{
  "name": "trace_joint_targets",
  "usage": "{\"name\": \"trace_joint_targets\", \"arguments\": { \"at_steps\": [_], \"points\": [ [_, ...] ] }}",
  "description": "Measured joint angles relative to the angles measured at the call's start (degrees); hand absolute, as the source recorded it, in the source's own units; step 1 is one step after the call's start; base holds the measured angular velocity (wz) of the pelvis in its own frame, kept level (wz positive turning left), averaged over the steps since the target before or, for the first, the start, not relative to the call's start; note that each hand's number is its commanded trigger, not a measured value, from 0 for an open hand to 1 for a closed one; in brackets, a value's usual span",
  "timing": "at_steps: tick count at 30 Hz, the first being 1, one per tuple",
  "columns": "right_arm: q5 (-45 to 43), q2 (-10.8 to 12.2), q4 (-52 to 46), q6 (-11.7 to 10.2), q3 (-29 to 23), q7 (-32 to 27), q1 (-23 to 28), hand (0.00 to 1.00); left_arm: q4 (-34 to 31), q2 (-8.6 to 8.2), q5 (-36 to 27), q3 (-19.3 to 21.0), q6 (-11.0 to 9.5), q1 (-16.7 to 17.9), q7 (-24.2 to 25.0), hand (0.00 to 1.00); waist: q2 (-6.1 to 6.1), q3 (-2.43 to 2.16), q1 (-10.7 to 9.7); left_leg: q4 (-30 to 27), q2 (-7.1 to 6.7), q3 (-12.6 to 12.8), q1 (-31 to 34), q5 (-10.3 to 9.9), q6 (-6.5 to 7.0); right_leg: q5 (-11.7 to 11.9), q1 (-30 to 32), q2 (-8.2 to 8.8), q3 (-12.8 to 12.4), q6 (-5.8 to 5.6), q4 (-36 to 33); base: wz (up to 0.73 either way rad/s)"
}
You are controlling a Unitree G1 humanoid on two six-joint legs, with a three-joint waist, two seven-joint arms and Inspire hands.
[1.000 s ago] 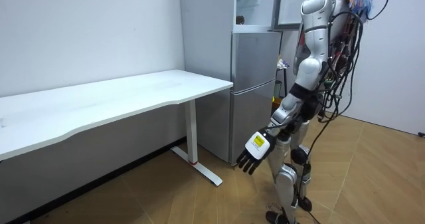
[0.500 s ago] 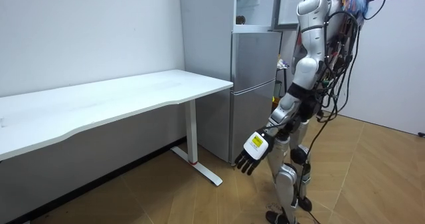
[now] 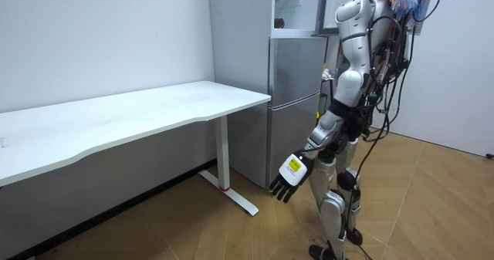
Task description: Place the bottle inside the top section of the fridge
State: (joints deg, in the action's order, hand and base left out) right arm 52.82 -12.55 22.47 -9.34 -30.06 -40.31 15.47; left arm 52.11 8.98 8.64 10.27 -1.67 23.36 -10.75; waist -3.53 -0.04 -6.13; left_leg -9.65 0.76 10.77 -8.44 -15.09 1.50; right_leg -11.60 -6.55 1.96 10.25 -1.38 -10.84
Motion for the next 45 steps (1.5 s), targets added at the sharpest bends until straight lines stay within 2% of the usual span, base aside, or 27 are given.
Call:
{"name": "trace_joint_targets", "arguments": {
  "at_steps": [2,6,9,11,14,18,21,25,28,35,38,45],
  "points": [
    [-0.2,-1.7,0.0,0.0,-0.7,-1.7,-0.4,0.0,-0.1,0.31,0.0,0.1,0.0,0.0,0.0,0.0,-0.07,-0.06,-0.2,0.0,0.0,0.0,0.2,0.0,0.0,0.0,0.1,-0.01,0.1,0.0,0.0,0.0],
    [-1.3,-3.3,-1.3,0.0,-3.9,-4.5,-1.8,0.0,-0.6,0.4,0.6,1.3,0.0,0.3,0.1,0.0,-0.34,-0.2,-0.3,0.1,0.01,-0.1,0.3,0.0,-0.01,0.0,0.3,-0.04,0.1,0.0,0.0,0.0],
    [-1.3,-5.8,-3.5,0.0,-5.7,-6.2,-2.5,0.0,-1.3,0.45,0.8,1.9,0.1,1.3,0.1,0.0,-0.67,-0.21,-0.4,0.0,-0.03,-0.1,0.3,0.0,-0.01,0.0,0.3,-0.04,0.0,0.0,-0.1,0.0],
    [-1.4,-7.1,-7.6,0.0,-7.6,-7.4,-3.1,0.0,-1.5,0.76,1.0,2.6,0.2,1.9,0.1,0.0,-1.09,-0.24,-1.4,0.0,-0.04,-0.1,0.3,0.0,-0.01,0.0,0.2,-0.04,0.0,0.0,-0.1,0.0],
    [-1.6,-9.4,-10.7,-0.2,-8.6,-8.2,-3.2,0.0,-1.4,1.36,1.1,3.2,0.2,2.0,0.0,0.0,-1.92,-0.24,-1.6,0.0,-0.02,-0.1,0.8,0.0,-0.01,0.0,0.7,-0.02,0.0,0.0,-0.2,0.0],
    [-1.7,-11.3,-12.3,-1.2,-10.1,-9.1,-3.5,0.0,-1.4,1.48,1.0,3.2,0.1,1.9,0.0,0.0,-2.75,0.09,-1.6,-0.1,0.05,-0.1,1.4,0.0,0.0,0.0,1.6,0.0,0.1,0.01,-0.9,0.0],
    [-1.7,-11.7,-14.7,-1.2,-10.8,-9.7,-3.6,0.0,-1.4,1.47,1.1,3.1,0.2,1.9,0.2,0.0,-3.02,0.06,-1.6,-0.1,0.04,-0.1,1.8,0.0,0.0,0.0,2.0,0.04,0.1,0.02,-1.0,0.0],
    [-7.3,-11.6,-18.4,-0.6,-11.1,-11.4,-4.2,0.0,-1.4,1.17,1.1,3.1,0.5,1.8,0.6,0.0,-2.27,-0.03,-1.5,-0.4,-0.02,0.2,1.7,0.0,0.01,0.0,2.0,0.0,-0.2,0.01,-0.9,-0.02],
    [-8.4,-11.6,-19.8,-0.6,-11.1,-12.3,-4.4,0.0,-0.6,1.17,1.1,3.6,0.5,1.8,0.9,0.0,-1.72,0.26,-1.4,-0.4,0.0,0.2,1.1,0.1,-0.05,0.0,1.6,-0.03,-0.3,0.01,-0.9,-0.04],
    [-10.4,-11.6,-20.3,1.1,-9.6,-14.1,-6.5,0.0,1.0,-0.37,1.1,4.2,0.4,1.6,1.5,0.0,-1.77,0.3,-1.2,-0.5,-0.02,1.0,1.3,0.2,-0.11,-0.2,2.8,0.06,-0.9,0.08,-2.0,-0.04],
    [-10.6,-11.6,-21.7,2.0,-9.1,-14.3,-6.3,0.0,1.0,-0.35,1.1,4.2,0.3,1.4,1.5,0.0,-1.77,0.3,-1.3,-0.6,-0.2,0.9,1.8,0.3,-0.06,-0.7,3.7,0.33,-0.9,0.27,-3.0,0.0],
    [-11.6,-11.1,-24.7,2.0,-7.3,-17.9,-5.9,0.0,1.4,-0.37,1.1,4.2,-0.1,1.4,2.3,0.0,-1.75,0.31,-1.2,-0.7,-0.35,1.6,1.7,0.5,-0.11,-1.3,4.6,0.55,-1.4,0.32,-4.7,-0.04]
  ]
}}
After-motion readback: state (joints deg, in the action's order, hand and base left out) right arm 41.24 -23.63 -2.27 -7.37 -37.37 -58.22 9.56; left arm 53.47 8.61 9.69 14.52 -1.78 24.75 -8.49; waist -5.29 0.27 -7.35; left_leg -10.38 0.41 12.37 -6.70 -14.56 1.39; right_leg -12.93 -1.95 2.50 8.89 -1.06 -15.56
